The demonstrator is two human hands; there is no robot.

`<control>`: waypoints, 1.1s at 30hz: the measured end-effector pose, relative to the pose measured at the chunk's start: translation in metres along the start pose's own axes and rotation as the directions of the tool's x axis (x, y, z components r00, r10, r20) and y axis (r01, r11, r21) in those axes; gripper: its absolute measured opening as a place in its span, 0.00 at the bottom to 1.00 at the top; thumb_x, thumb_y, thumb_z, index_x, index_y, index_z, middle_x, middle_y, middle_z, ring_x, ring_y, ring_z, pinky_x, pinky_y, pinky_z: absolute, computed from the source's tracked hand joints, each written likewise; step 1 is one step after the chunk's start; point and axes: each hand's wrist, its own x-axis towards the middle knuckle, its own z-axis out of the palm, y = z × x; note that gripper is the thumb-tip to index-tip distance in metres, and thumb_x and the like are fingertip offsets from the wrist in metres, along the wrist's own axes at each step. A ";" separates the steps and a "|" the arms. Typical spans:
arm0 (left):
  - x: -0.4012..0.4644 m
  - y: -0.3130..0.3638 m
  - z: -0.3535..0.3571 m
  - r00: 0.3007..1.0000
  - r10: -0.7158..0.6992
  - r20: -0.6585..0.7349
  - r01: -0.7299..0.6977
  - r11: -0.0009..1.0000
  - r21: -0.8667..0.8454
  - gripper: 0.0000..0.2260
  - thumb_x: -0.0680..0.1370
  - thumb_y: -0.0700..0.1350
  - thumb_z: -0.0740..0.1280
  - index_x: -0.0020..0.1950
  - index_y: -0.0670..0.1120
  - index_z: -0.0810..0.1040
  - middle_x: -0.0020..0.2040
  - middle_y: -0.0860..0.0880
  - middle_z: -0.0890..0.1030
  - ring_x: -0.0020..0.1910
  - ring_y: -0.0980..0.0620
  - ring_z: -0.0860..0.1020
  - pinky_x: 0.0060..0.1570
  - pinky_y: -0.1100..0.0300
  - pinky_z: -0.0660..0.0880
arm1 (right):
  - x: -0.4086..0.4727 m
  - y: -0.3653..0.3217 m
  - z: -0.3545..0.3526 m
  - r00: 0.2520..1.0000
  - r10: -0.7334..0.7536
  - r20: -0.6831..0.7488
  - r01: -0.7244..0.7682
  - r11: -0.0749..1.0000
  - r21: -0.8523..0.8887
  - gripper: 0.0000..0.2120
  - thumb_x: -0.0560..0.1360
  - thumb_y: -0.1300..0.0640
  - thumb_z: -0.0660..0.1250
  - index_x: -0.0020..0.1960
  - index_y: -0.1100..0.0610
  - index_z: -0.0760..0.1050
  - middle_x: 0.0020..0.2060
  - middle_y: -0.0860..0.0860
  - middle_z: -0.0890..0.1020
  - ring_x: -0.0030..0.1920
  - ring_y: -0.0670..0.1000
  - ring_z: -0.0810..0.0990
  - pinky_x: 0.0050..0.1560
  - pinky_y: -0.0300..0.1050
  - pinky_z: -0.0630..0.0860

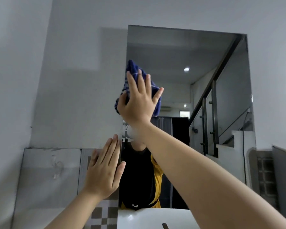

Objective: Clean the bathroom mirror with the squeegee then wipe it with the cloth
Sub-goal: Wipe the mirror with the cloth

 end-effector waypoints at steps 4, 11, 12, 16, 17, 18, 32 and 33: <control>-0.003 -0.001 0.004 0.998 0.012 -0.070 -0.014 1.000 -0.022 0.27 0.78 0.53 0.53 0.75 0.44 0.56 0.75 0.45 0.61 0.74 0.49 0.58 0.72 0.48 0.52 | -0.013 -0.004 0.006 0.980 -0.197 0.035 0.196 0.980 0.026 0.27 0.72 0.54 0.61 0.72 0.49 0.67 0.73 0.52 0.68 0.75 0.57 0.59 0.70 0.68 0.39; -0.005 -0.001 0.004 0.997 0.047 -0.065 -0.049 0.999 -0.023 0.26 0.78 0.52 0.54 0.75 0.44 0.60 0.75 0.45 0.62 0.75 0.48 0.58 0.73 0.47 0.50 | -0.015 0.032 -0.015 0.867 -0.463 0.182 0.464 0.885 0.041 0.26 0.74 0.53 0.61 0.72 0.48 0.67 0.73 0.51 0.69 0.75 0.56 0.61 0.71 0.67 0.43; -0.006 -0.001 0.004 0.997 0.051 -0.066 -0.052 0.998 -0.020 0.26 0.78 0.52 0.54 0.74 0.44 0.60 0.75 0.45 0.62 0.75 0.48 0.58 0.73 0.48 0.49 | -0.014 0.040 -0.020 0.856 -0.480 0.190 0.482 0.875 0.039 0.26 0.74 0.53 0.61 0.72 0.48 0.67 0.73 0.51 0.69 0.75 0.56 0.61 0.71 0.66 0.42; -0.006 -0.002 0.006 0.996 0.060 -0.073 -0.060 0.998 0.004 0.25 0.79 0.52 0.52 0.74 0.43 0.62 0.75 0.44 0.62 0.75 0.47 0.59 0.71 0.43 0.55 | -0.008 0.073 -0.037 0.867 -0.462 0.184 0.469 0.883 0.009 0.26 0.73 0.52 0.62 0.72 0.48 0.67 0.73 0.50 0.69 0.75 0.55 0.62 0.71 0.65 0.40; -0.005 -0.002 0.006 0.995 0.066 -0.073 -0.066 0.998 0.008 0.25 0.79 0.52 0.52 0.74 0.43 0.62 0.75 0.44 0.62 0.75 0.47 0.59 0.70 0.41 0.58 | -0.006 0.082 -0.042 0.877 -0.447 0.178 0.456 0.890 -0.007 0.26 0.74 0.52 0.62 0.72 0.48 0.67 0.73 0.50 0.68 0.75 0.55 0.62 0.71 0.66 0.41; -0.004 -0.002 0.006 0.994 0.076 -0.077 -0.075 0.997 0.015 0.25 0.80 0.52 0.51 0.74 0.43 0.62 0.75 0.44 0.62 0.75 0.46 0.60 0.69 0.40 0.60 | -0.005 0.092 -0.047 0.887 -0.430 0.170 0.440 0.897 -0.025 0.26 0.74 0.52 0.62 0.72 0.48 0.66 0.73 0.50 0.68 0.75 0.55 0.62 0.71 0.67 0.41; -0.005 0.003 0.005 0.992 0.043 -0.118 -0.036 0.998 0.061 0.26 0.78 0.51 0.51 0.76 0.46 0.56 0.74 0.43 0.63 0.73 0.45 0.61 0.68 0.37 0.59 | -0.036 0.235 -0.122 0.995 -0.070 -0.073 0.059 0.987 -0.147 0.24 0.75 0.50 0.58 0.72 0.50 0.67 0.71 0.55 0.70 0.75 0.55 0.62 0.73 0.67 0.43; -0.005 0.003 0.006 0.993 0.043 -0.113 -0.036 0.997 0.062 0.27 0.77 0.51 0.52 0.76 0.45 0.56 0.74 0.43 0.63 0.73 0.45 0.61 0.67 0.36 0.60 | -0.039 0.243 -0.125 0.995 -0.029 -0.094 0.014 0.988 -0.153 0.24 0.75 0.50 0.58 0.72 0.50 0.66 0.71 0.55 0.70 0.75 0.55 0.62 0.74 0.67 0.43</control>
